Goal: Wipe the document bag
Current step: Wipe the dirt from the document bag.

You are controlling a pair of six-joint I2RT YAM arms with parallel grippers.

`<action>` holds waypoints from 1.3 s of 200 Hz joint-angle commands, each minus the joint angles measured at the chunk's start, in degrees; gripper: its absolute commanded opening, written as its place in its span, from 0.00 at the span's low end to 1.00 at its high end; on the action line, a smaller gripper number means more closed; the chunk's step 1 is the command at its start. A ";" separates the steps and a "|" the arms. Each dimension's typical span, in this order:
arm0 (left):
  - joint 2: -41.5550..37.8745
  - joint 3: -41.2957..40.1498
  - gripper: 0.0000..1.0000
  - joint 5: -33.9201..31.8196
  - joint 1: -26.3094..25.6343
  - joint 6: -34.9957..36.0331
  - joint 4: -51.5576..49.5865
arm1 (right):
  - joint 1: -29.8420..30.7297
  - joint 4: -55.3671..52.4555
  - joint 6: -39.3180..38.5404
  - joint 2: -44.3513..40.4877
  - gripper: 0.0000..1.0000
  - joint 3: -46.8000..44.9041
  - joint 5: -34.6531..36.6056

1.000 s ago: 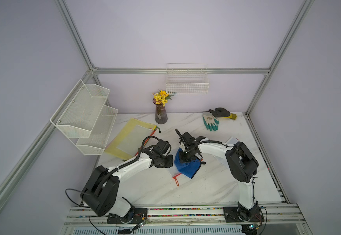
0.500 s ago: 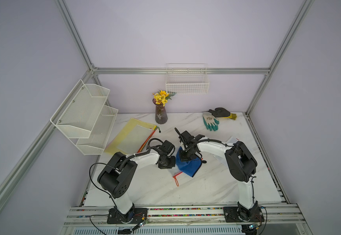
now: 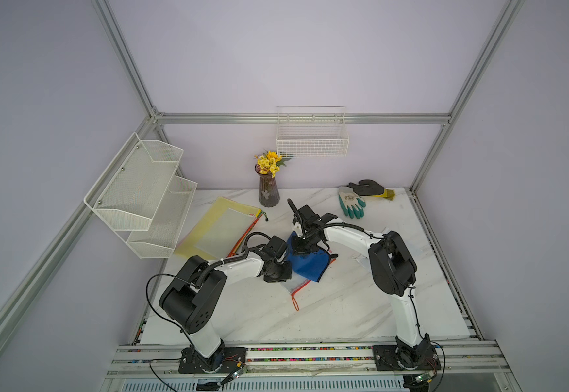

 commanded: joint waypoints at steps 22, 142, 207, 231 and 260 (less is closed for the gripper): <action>4.60 -4.76 0.00 -4.02 -0.06 -0.07 -6.08 | -0.85 6.40 6.84 5.42 0.00 -2.73 -10.33; 4.60 -6.49 0.00 -4.17 -0.06 -1.64 -5.49 | -2.02 -14.71 -9.28 -6.54 0.00 1.46 1.17; 3.98 -6.69 0.00 -4.91 -0.06 -1.41 -5.82 | 0.88 -4.80 3.51 -3.78 0.00 -13.12 -12.79; 3.34 -7.98 0.00 -4.93 -0.06 -1.20 -5.73 | -1.42 -4.44 4.56 -4.73 0.00 -17.75 -4.45; 1.73 -10.39 0.00 -4.92 -0.04 -1.44 -5.53 | -6.00 -7.99 3.47 -11.71 0.00 -18.90 14.88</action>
